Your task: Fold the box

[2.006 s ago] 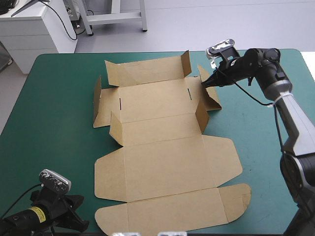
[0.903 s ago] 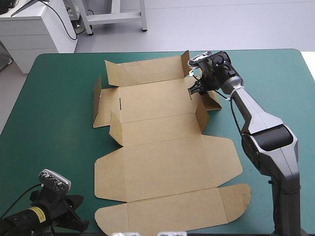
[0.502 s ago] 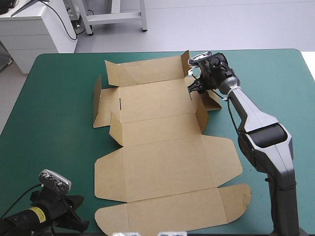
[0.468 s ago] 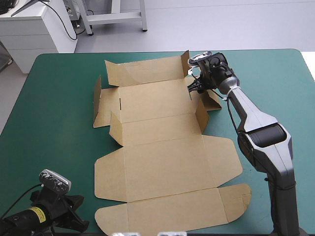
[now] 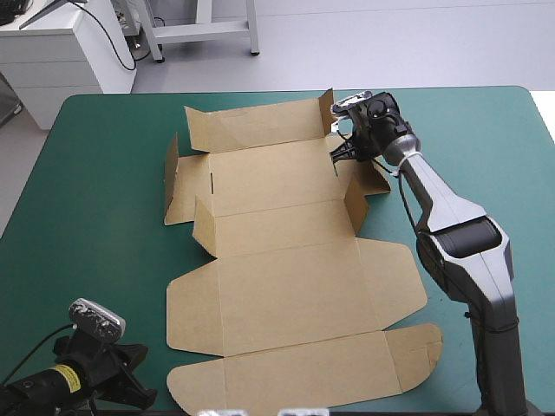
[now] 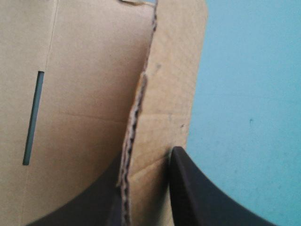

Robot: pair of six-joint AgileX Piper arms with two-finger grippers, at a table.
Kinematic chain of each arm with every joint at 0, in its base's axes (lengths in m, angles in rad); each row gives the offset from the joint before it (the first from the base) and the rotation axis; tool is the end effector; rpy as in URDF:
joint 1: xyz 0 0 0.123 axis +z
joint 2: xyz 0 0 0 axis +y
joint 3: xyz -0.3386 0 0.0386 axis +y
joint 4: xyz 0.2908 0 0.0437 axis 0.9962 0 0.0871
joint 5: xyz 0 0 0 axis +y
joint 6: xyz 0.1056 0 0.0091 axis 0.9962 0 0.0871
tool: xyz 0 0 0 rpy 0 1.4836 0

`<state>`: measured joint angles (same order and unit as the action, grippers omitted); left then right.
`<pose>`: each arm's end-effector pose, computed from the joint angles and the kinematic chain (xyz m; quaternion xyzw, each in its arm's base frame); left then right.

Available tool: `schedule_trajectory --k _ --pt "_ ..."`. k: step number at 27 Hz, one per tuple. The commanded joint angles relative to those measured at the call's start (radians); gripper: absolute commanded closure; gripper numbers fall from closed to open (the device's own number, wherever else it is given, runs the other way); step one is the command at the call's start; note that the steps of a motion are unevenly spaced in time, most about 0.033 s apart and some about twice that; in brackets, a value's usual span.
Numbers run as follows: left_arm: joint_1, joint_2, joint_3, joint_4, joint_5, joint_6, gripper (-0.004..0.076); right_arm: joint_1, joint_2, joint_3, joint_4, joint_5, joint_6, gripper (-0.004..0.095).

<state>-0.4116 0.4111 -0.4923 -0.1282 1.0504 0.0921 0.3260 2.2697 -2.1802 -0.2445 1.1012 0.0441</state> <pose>0.0489 -0.0342 0.2797 0.2232 0.9125 -0.1159 0.3226 0.5649 0.1668 0.2830 -0.1639 0.9520 -0.0743 0.2477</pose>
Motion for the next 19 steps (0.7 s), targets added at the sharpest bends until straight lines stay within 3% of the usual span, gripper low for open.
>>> schedule_trajectory --k 1,4,13,16,18,19 --pt "-0.003 0.007 -0.023 -0.019 -0.042 -0.002 0.0731 -0.001 -0.065 -0.033 -0.036 0.008 -0.009 0.0812" --pt "-0.003 0.007 -0.023 -0.019 -0.042 -0.002 0.0731 -0.001 -0.065 -0.033 -0.056 0.012 -0.027 0.0927" --pt "-0.003 0.007 -0.022 -0.019 -0.042 0.003 0.0731 -0.001 -0.065 -0.121 -0.104 0.006 -0.13 0.0928" --pt "-0.003 0.007 -0.022 -0.019 -0.04 0.001 0.0731 -0.001 -0.065 -0.188 -0.092 0.001 -0.228 0.0929" --pt "-0.003 0.007 -0.022 -0.019 -0.04 0.001 0.0731 -0.001 -0.065 -0.253 -0.05 -0.029 -0.373 0.0929" --pt "-0.003 0.007 -0.022 -0.019 -0.04 0.001 0.0731 -0.001 -0.065 -0.292 -0.001 -0.055 -0.513 0.0929"
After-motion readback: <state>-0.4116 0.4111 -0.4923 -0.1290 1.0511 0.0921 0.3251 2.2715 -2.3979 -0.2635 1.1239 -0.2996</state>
